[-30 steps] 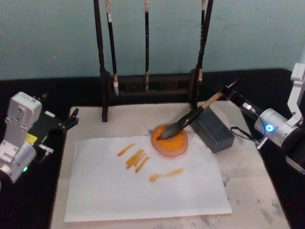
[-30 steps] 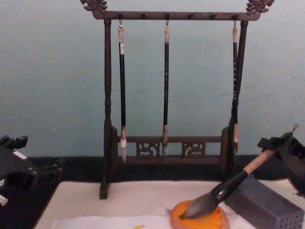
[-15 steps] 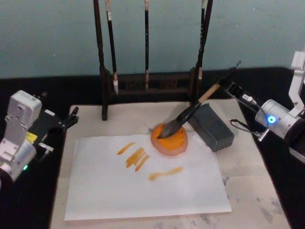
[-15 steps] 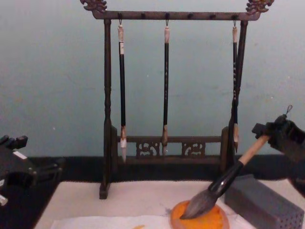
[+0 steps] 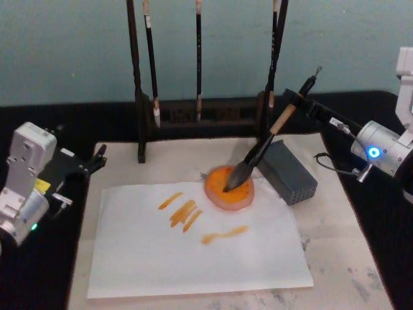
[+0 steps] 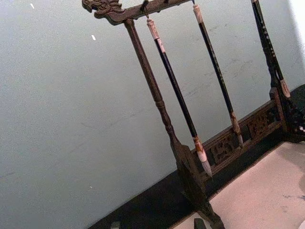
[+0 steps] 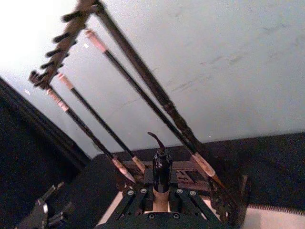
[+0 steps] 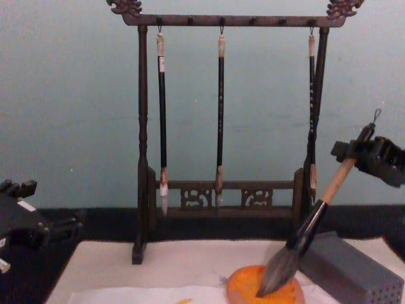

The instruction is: Pick up the brush from the inkstone, write on the paper, then place the brush back to its original position.

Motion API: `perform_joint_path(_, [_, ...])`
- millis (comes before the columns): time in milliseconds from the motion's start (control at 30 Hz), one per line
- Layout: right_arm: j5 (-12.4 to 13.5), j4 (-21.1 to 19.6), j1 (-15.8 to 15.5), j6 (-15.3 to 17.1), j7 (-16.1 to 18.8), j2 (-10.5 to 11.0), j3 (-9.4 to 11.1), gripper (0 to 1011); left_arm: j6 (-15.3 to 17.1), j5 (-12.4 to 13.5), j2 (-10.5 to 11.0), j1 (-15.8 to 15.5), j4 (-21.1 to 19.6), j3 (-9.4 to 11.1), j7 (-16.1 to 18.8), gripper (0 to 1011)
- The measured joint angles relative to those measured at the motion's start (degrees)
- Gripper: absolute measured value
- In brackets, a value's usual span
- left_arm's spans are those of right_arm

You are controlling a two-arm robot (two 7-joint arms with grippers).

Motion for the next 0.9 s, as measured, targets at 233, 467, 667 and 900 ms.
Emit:
perform_joint_path(233, [-3.2, -4.0, -0.2, -2.1, -0.3, 2.3, -2.0, 177, 0.0, 0.0, 0.0, 0.0, 0.0, 0.0, 0.0, 1001])
perform_joint_path(467, [-6.1, -7.3, -0.2, -3.8, 0.4, 4.0, -3.2, 177, 0.0, 0.0, 0.0, 0.0, 0.0, 0.0, 0.0, 1001])
perform_joint_path(667, [-8.2, -9.6, 0.2, -4.9, 0.9, 4.9, -3.9, 177, 0.0, 0.0, 0.0, 0.0, 0.0, 0.0, 0.0, 1001])
perform_joint_path(900, [-11.9, -12.8, 1.0, -5.8, 2.2, 6.1, -5.3, 177, 0.0, 0.0, 0.0, 0.0, 0.0, 0.0, 0.0, 1001])
